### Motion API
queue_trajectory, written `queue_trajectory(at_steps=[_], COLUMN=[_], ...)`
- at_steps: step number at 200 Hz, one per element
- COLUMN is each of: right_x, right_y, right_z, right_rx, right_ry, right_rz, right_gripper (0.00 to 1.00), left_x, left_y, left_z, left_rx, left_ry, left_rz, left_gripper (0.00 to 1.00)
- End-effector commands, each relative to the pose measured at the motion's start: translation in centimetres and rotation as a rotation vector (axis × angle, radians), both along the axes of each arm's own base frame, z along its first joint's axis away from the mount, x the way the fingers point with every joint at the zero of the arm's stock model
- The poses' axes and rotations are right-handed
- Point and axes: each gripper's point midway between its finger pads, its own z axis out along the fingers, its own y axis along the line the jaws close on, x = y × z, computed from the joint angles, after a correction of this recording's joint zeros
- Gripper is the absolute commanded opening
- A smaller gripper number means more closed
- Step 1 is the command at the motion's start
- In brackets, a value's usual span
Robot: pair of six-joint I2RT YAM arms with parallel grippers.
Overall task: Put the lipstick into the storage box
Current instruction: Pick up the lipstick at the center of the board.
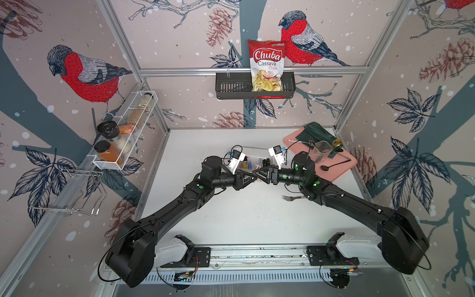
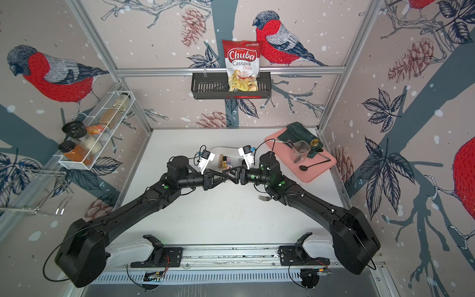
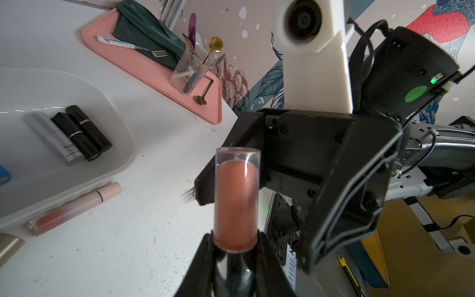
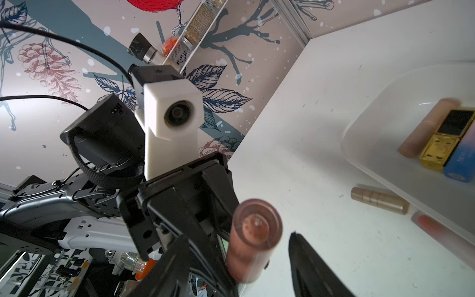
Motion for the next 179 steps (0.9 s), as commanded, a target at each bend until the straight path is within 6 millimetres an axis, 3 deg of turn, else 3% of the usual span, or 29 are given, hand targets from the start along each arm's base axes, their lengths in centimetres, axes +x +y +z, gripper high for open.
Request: queue_trajectory(at_steps=[1, 50, 87, 123, 143, 158, 179], right_x=[0.1, 0.3, 0.2, 0.6, 1.4, 2.4, 4.8], right_y=[0.6, 0.8, 1.0, 1.0, 0.7, 0.2, -1.1], right_z=[1.4, 1.5, 1.6, 2.0, 2.0, 2.0, 0.7], right_rx=[0.041, 0.048, 0.05, 0.047, 0.045, 0.042, -0.009], right_ry=[-0.027, -0.025, -0.023, -0.025, -0.015, 0.002, 0.051], right_rz=[0.013, 0.004, 0.009, -0.006, -0.028, -0.057, -0.136], right_gripper=[0.57, 0.34, 0.28, 0.26, 0.24, 0.24, 0.24], left_x=[-0.1, 0.0, 0.3, 0.8, 1.3, 1.7, 2.9], left_y=[-0.2, -0.1, 0.4, 1.3, 1.8, 2.1, 3.3], left_z=[1.3, 1.5, 1.3, 1.8, 3.0, 3.9, 4.7], left_rx=[-0.041, -0.049, -0.059, -0.069, -0.09, -0.094, -0.062], left_ry=[-0.044, -0.047, -0.042, -0.049, -0.073, -0.085, -0.103], left_rz=[-0.015, -0.018, -0.005, 0.02, 0.045, 0.055, 0.098], left_gripper=[0.08, 0.08, 0.12, 0.31, 0.49, 0.63, 0.68])
